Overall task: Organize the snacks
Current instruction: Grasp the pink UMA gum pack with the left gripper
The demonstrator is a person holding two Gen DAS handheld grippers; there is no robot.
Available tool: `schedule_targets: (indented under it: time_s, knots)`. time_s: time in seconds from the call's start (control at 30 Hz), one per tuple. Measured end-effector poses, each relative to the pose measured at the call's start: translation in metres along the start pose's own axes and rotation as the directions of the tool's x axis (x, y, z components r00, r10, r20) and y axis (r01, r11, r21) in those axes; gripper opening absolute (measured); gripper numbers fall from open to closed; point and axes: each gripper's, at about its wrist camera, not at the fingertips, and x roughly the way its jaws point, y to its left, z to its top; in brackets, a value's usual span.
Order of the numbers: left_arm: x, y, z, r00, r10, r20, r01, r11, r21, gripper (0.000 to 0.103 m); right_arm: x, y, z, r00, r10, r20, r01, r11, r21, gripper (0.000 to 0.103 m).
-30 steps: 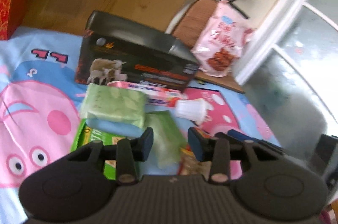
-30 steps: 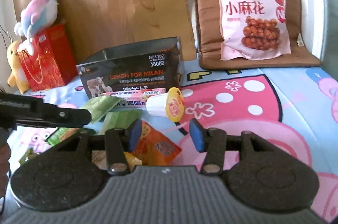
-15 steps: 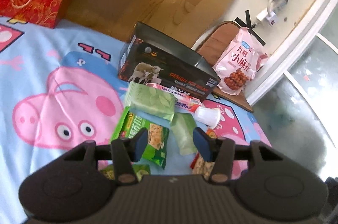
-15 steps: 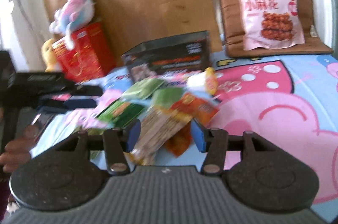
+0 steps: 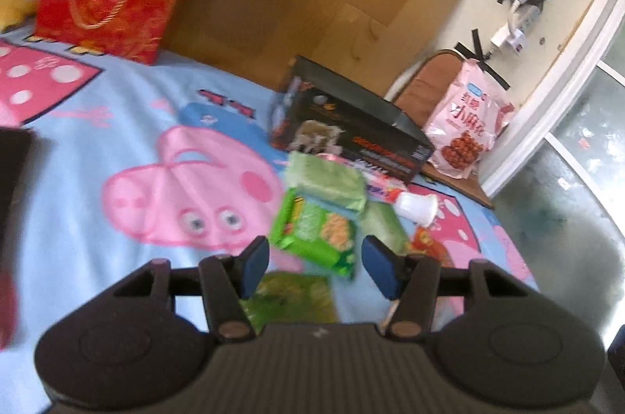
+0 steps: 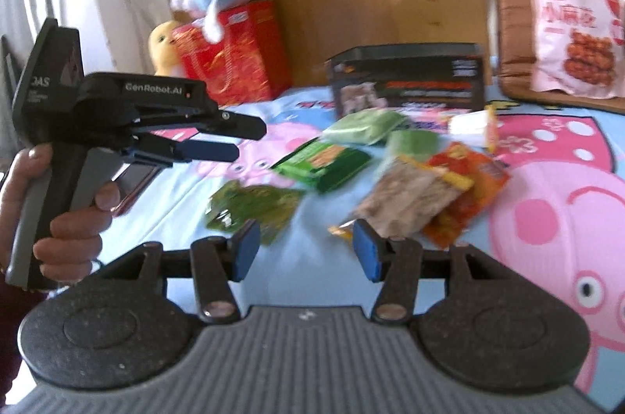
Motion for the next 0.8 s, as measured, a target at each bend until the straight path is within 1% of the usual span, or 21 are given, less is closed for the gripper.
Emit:
schedule_targets:
  time_s: [0.1,0.17,0.23,0.3,0.33,0.4,0.43,0.47,0.53,0.57,0.6,0.67,0.73,0.8]
  knots:
    - [-0.008,0.014,-0.008,1.0,-0.006,-0.023,0.006,1.0,-0.015,0.054,0.01,0.01,-0.004,0.998,0.055,-0.036,-0.055,0.998,-0.013,0.055]
    - [-0.01,0.019,-0.013,0.999,-0.031,-0.042,0.031,0.999,-0.013,0.054,0.02,0.013,-0.006,0.991,0.116,-0.074,-0.116,0.993,0.0,0.055]
    - [-0.007,0.017,-0.017,0.997,-0.05,-0.061,0.05,0.999,0.002,0.054,0.029,0.017,-0.007,0.984,0.144,-0.105,-0.144,0.99,0.0,0.055]
    - [0.001,0.012,-0.019,0.995,-0.056,-0.08,0.058,0.998,0.02,0.054,0.037,0.018,-0.007,0.985,0.123,-0.12,-0.125,0.992,-0.007,0.054]
    - [0.007,0.011,-0.02,0.994,-0.059,-0.089,0.061,0.998,0.023,0.054,0.039,0.016,-0.006,0.987,0.112,-0.111,-0.113,0.994,-0.002,0.053]
    - [0.017,0.007,-0.02,0.994,-0.058,-0.096,0.062,0.997,0.034,0.054,0.039,0.008,-0.002,0.993,0.061,-0.099,-0.06,0.998,0.016,0.053]
    - [0.019,0.005,-0.019,0.993,-0.068,-0.1,0.072,0.997,0.037,0.054,0.036,0.003,-0.001,0.994,0.048,-0.093,-0.047,0.999,0.016,0.055]
    - [0.021,0.004,-0.018,0.991,-0.088,-0.105,0.092,0.995,0.035,0.054,0.031,-0.002,0.001,0.995,0.054,-0.085,-0.052,0.998,0.023,0.055]
    - [0.022,0.003,-0.012,0.983,-0.15,-0.106,0.153,0.988,0.015,0.055,0.016,-0.018,0.009,0.994,0.095,-0.047,-0.092,0.993,0.068,0.055]
    - [0.021,0.002,-0.006,0.982,-0.164,-0.092,0.166,0.986,0.011,0.056,0.007,-0.027,0.015,0.995,0.095,-0.012,-0.093,0.991,0.091,0.055]
    - [0.019,0.0,0.002,0.984,-0.166,-0.067,0.167,0.986,0.014,0.058,0.001,-0.036,0.021,0.997,0.076,0.016,-0.077,0.991,0.108,0.055]
    - [0.018,-0.003,0.019,0.99,-0.144,-0.011,0.144,0.99,0.013,0.066,-0.008,-0.058,0.038,0.998,0.012,0.064,-0.022,0.987,0.157,0.055]
    - [0.026,-0.004,0.04,0.993,-0.119,0.023,0.119,0.993,-0.01,0.07,-0.009,-0.084,0.056,0.994,-0.061,0.092,0.039,0.975,0.218,0.055]
    - [0.043,-0.005,0.058,0.994,-0.106,0.036,0.107,0.994,-0.005,0.07,-0.002,-0.108,0.074,0.989,-0.102,0.104,0.07,0.958,0.279,0.055]
